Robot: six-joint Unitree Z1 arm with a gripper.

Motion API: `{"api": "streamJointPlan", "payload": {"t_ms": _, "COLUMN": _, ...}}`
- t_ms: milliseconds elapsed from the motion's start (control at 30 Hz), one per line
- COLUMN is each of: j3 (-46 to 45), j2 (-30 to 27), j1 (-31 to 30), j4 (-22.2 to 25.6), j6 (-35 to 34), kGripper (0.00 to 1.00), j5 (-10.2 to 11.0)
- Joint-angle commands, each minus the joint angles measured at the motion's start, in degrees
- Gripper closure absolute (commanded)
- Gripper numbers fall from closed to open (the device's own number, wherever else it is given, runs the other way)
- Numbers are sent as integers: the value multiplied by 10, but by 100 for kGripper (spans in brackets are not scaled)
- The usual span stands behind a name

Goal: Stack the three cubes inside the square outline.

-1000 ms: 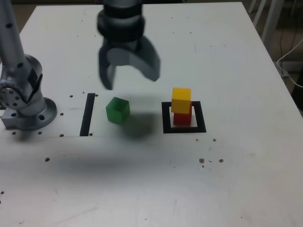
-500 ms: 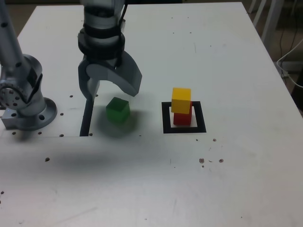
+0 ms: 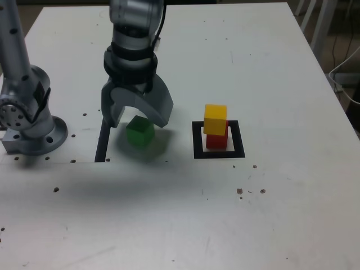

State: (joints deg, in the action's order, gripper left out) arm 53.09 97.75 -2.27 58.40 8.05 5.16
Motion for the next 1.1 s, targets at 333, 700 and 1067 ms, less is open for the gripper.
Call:
{"api": "streamJointPlan", "payload": {"t_ms": 333, "j3": -7, "j2": 26, "j1": -12, "j4": -20, "j6": 5, "kGripper": 33, "j5": -20}}
{"api": "streamJointPlan", "payload": {"t_ms": 700, "j3": -9, "j2": 27, "j1": -29, "j4": -44, "j6": 1, "kGripper": 79, "j5": -22}}
{"api": "streamJointPlan", "payload": {"t_ms": 1067, "j3": -5, "j2": 26, "j1": -29, "j4": -43, "j6": 1, "kGripper": 79, "j5": -22}}
